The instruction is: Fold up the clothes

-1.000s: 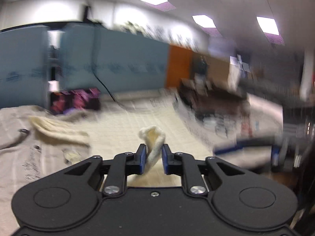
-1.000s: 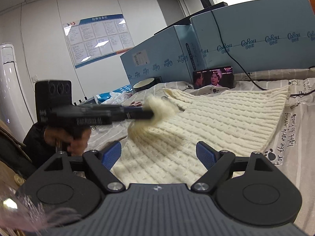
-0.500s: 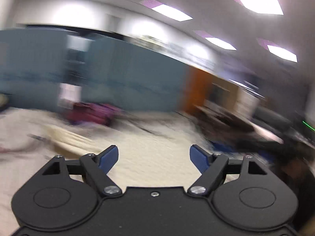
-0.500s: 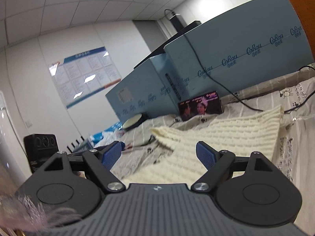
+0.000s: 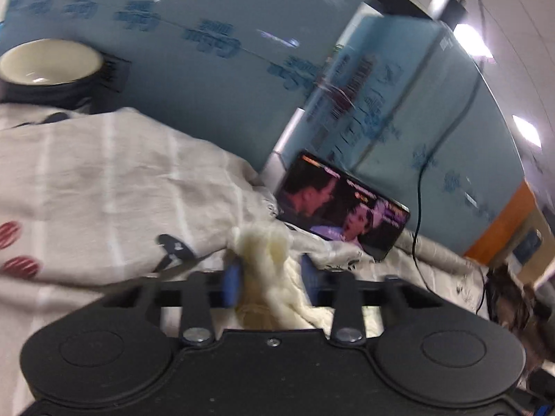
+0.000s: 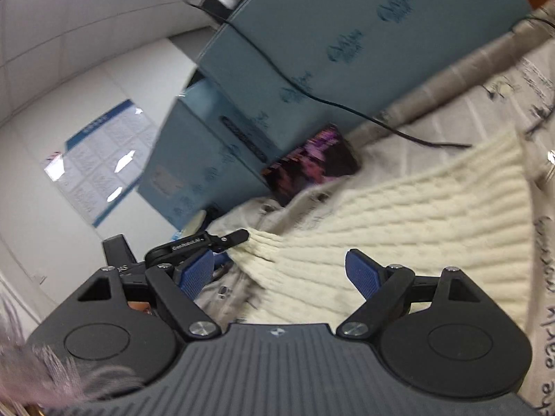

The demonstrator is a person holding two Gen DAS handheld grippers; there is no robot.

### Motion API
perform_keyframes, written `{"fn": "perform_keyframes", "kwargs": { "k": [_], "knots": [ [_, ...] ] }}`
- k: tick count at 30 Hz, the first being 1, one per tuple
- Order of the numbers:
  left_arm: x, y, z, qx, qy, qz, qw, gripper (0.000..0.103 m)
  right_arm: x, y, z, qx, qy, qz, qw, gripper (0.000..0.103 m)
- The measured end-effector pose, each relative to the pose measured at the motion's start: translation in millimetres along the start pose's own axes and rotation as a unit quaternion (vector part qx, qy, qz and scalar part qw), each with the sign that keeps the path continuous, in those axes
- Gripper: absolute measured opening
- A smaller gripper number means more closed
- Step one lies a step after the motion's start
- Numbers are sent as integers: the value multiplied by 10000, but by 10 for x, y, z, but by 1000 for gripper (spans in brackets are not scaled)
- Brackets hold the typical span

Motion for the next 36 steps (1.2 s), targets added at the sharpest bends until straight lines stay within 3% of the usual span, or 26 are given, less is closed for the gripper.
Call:
{"fn": "perform_keyframes", "kwargs": {
  "k": [2, 5, 9, 13, 17, 19, 20, 22, 23, 25, 27, 28, 29, 31, 33, 35, 36],
  "knots": [
    [43, -121, -16, -147, -135, 230, 9995, 16, 34, -42, -34, -110, -150, 13, 9998, 82],
    [194, -425, -51, -504, -442, 759, 9949, 15, 93, -72, -77, -235, -317, -92, 9992, 82],
    [463, -1181, 126, -1591, -558, 1557, 9733, 15, 175, -105, -145, -334, -575, -61, 9978, 82],
    [421, -1751, 508, -2164, 75, 2214, 9508, 15, 295, -164, -221, -515, -904, -53, 9946, 82],
    [185, -2041, 847, -2663, 735, 2028, 9394, 16, 398, -241, -284, -775, -1144, -128, 9903, 82],
    [54, -2078, 957, -2850, 974, 1707, 9381, 18, 448, -261, -306, -809, -1218, -161, 9891, 82],
    [-2, -2082, 1002, -2915, 1068, 1586, 9373, 20, 467, -266, -312, -826, -1250, -172, 9886, 82],
    [-70, -2073, 1029, -2817, 1191, 1606, 9384, 39, 494, -273, -322, -856, -1289, -206, 9877, 83],
    [-34, -2051, 1017, -2673, 1222, 1743, 9398, 56, 502, -272, -328, -861, -1303, -219, 9875, 83],
    [49, -2036, 962, -2387, 1191, 2095, 9407, 71, 523, -271, -328, -860, -1339, -231, 9870, 83],
    [167, -2062, 853, -2157, 1011, 2471, 9393, 80, 545, -274, -328, -867, -1379, -236, 9864, 83],
    [232, -2055, 769, -2166, 843, 2476, 9406, 83, 553, -279, -330, -875, -1392, -228, 9861, 82],
    [297, -2048, 685, -2177, 675, 2476, 9417, 85, 545, -287, -330, -891, -1354, -230, 9865, 82],
    [397, -1949, 523, -2465, 230, 2002, 9480, 86, 529, -307, -323, -923, -1265, -226, 9874, 83],
    [429, -1763, 411, -2942, -194, 1159, 9485, 88, 486, -290, -309, -809, -1135, -127, 9902, 83],
    [394, -1562, 377, -3479, -389, 303, 9362, 92, 413, -238, -271, -484, -939, 136, 9943, 83],
    [346, -1474, 390, -3633, -341, 43, 9310, 93, 371, -203, -243, -262, -826, 312, 9958, 83]
  ]
}}
Point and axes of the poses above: each gripper's, at about its wrist camera, not at the fingertips, and x roughly against the way its jaws point, y to its left, z to its underside, the point moved 6 cm from there along -x, roughly the way its jaws point, and after that the axes turned 7 degrees about z, right-handed, at the moved point
